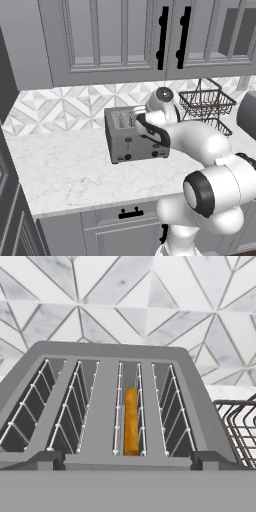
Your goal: Start the toaster. Once the lever pops up, take the bread to the plate on the dining counter.
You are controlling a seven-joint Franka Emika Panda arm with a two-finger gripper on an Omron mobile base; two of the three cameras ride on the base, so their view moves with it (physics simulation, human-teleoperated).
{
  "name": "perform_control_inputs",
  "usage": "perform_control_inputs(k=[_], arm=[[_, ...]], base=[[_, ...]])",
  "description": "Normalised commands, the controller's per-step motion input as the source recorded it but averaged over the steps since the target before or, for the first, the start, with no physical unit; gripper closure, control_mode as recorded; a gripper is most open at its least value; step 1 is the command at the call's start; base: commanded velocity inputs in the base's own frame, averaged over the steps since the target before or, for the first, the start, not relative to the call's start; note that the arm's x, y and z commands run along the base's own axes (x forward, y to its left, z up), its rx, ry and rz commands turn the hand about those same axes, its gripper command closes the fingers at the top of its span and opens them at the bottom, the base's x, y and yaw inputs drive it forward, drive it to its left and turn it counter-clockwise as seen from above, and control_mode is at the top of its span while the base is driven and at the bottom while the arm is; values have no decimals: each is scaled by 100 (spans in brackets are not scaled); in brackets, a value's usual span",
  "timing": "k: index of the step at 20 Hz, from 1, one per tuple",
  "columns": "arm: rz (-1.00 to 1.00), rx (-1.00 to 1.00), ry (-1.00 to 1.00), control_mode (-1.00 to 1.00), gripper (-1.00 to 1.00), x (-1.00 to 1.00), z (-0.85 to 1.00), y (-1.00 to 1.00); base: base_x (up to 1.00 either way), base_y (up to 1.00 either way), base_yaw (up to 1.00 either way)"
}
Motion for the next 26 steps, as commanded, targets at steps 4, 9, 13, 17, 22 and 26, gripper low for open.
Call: perform_control_inputs(k=[4, 9, 13, 17, 22, 26], arm=[[0, 0, 2, -100, -100, 0, 0, 0], [0, 0, 0, -100, -100, 0, 0, 0], [0, 0, 0, -100, -100, 0, 0, 0], [0, 0, 0, -100, -100, 0, 0, 0], [0, 0, 0, -100, -100, 0, 0, 0], [0, 0, 0, -100, -100, 0, 0, 0]], base=[[0, 0, 0], [0, 0, 0], [0, 0, 0], [0, 0, 0], [0, 0, 0], [0, 0, 0]])
